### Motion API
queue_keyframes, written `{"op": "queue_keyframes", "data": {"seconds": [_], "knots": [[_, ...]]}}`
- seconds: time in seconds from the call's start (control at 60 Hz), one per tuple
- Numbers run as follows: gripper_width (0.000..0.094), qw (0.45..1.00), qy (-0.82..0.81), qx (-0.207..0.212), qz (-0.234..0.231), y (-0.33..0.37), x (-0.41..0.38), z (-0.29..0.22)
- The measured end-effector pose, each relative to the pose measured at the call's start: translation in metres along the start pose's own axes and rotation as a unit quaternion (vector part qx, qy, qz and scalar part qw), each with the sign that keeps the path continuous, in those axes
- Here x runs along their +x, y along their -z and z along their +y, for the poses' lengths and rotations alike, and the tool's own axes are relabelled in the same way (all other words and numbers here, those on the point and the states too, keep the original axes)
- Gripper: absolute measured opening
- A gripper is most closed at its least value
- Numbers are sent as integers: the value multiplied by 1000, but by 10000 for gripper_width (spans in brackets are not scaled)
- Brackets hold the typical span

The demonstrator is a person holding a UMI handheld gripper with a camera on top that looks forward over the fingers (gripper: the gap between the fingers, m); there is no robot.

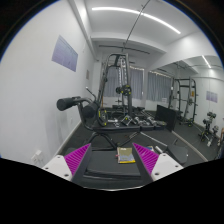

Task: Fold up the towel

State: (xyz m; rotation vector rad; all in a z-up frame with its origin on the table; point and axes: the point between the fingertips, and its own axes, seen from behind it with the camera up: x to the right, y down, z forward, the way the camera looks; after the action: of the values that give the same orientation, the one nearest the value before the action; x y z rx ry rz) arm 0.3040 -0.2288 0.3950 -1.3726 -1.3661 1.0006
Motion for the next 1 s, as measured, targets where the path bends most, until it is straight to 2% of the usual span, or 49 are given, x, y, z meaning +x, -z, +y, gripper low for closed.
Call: {"op": "queue_keyframes", "data": {"seconds": [0.483, 0.767, 1.0], "knots": [[855, 998, -3, -58, 26, -60, 40, 57], [859, 994, 2, -106, 31, -91, 53, 134], [856, 995, 0, -97, 32, -144, 62, 173]]}}
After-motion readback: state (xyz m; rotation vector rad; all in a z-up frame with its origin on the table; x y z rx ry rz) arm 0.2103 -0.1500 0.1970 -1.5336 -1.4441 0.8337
